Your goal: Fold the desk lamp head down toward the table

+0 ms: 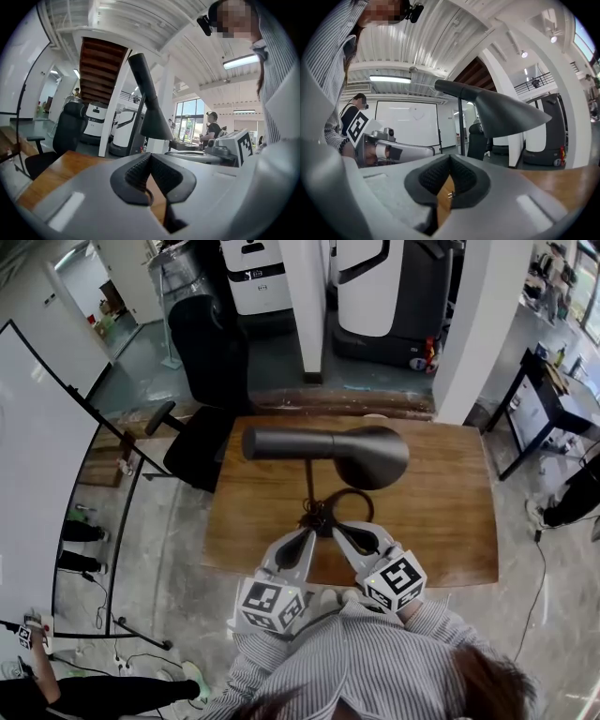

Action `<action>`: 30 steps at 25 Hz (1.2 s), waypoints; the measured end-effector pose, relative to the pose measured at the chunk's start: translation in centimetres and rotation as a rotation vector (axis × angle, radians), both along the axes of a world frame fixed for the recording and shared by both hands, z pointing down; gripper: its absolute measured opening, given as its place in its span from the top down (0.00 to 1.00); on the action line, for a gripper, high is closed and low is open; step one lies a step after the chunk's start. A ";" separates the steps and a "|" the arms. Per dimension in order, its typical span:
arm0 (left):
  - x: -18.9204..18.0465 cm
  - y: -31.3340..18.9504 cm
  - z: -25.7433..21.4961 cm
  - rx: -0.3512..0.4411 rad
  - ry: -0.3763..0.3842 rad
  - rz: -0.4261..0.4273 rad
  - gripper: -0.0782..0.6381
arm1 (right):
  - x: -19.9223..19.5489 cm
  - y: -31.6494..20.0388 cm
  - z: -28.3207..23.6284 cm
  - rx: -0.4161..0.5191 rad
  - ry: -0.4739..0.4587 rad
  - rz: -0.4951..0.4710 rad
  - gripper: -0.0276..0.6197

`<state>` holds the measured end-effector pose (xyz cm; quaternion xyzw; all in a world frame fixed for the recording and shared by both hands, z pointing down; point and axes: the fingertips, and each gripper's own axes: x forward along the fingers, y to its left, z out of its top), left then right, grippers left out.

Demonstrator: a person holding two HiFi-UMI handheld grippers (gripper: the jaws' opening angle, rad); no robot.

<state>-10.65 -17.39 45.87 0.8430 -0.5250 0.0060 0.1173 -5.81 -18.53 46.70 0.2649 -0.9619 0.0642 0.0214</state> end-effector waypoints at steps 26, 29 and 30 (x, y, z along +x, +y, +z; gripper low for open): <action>1.6 -0.3 0.9 -0.033 -0.075 0.066 0.88 | -0.6 0.0 0.4 -0.027 0.035 -0.003 0.95; 1.4 -0.3 0.9 -0.035 -0.080 0.067 0.88 | -0.4 0.0 0.5 -0.029 0.036 0.005 0.95; 1.4 -0.3 0.9 -0.035 -0.081 0.068 0.88 | -0.4 0.0 0.5 -0.029 0.037 0.007 0.96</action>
